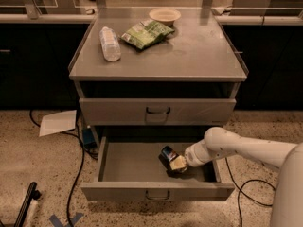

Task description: Place redbull can into middle drawer

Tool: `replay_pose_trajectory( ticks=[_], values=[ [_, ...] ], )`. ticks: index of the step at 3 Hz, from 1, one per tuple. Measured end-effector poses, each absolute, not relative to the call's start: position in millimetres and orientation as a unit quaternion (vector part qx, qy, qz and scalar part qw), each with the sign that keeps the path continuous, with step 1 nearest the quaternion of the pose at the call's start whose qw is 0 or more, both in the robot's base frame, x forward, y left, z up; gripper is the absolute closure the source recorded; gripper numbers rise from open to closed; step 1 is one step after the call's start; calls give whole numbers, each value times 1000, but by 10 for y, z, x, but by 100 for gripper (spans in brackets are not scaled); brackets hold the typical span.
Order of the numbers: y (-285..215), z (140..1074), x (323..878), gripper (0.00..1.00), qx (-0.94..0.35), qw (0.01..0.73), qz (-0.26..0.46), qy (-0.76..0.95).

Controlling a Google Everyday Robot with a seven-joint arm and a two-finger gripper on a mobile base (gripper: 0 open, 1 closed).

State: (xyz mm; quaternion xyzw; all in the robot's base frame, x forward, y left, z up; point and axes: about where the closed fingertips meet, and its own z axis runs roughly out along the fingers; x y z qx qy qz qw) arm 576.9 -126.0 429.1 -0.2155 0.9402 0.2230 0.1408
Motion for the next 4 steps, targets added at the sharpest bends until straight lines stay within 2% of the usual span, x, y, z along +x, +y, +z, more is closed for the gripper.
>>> replay_pose_trajectory(
  ticks=[1, 4],
  values=[
    [-1255, 4267, 5767, 82, -215, 140, 224, 940],
    [-1254, 4266, 5767, 12, -215, 140, 224, 940]
  ],
)
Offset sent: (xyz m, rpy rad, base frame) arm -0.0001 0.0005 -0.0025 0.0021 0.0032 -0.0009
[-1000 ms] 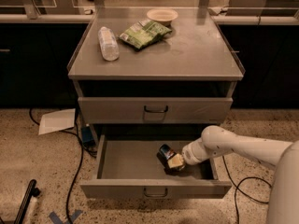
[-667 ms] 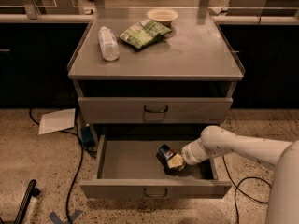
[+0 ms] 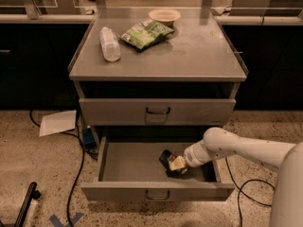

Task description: Place redbull can into middle drawer

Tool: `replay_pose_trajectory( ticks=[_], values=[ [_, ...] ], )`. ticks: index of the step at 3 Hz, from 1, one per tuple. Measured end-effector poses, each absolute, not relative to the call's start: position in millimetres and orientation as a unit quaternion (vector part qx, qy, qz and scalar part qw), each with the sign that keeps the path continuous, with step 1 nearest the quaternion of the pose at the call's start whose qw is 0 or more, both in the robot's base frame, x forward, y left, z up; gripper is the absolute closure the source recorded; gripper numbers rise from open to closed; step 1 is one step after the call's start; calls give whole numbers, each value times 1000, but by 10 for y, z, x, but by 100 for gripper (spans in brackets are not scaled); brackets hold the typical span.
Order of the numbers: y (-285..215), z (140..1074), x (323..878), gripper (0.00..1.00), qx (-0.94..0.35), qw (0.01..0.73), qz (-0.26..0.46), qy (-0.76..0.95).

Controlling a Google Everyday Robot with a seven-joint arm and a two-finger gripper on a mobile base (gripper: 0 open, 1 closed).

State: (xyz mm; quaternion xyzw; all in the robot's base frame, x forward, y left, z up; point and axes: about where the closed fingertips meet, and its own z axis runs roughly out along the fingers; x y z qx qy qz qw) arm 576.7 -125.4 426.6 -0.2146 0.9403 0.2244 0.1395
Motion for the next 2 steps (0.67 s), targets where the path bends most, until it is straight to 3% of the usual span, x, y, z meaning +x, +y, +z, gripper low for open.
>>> replay_pose_trajectory(
  ticks=[1, 2],
  values=[
    [-1254, 4266, 5767, 0, -215, 140, 224, 940],
    [-1254, 4266, 5767, 0, -215, 139, 224, 940]
  ],
)
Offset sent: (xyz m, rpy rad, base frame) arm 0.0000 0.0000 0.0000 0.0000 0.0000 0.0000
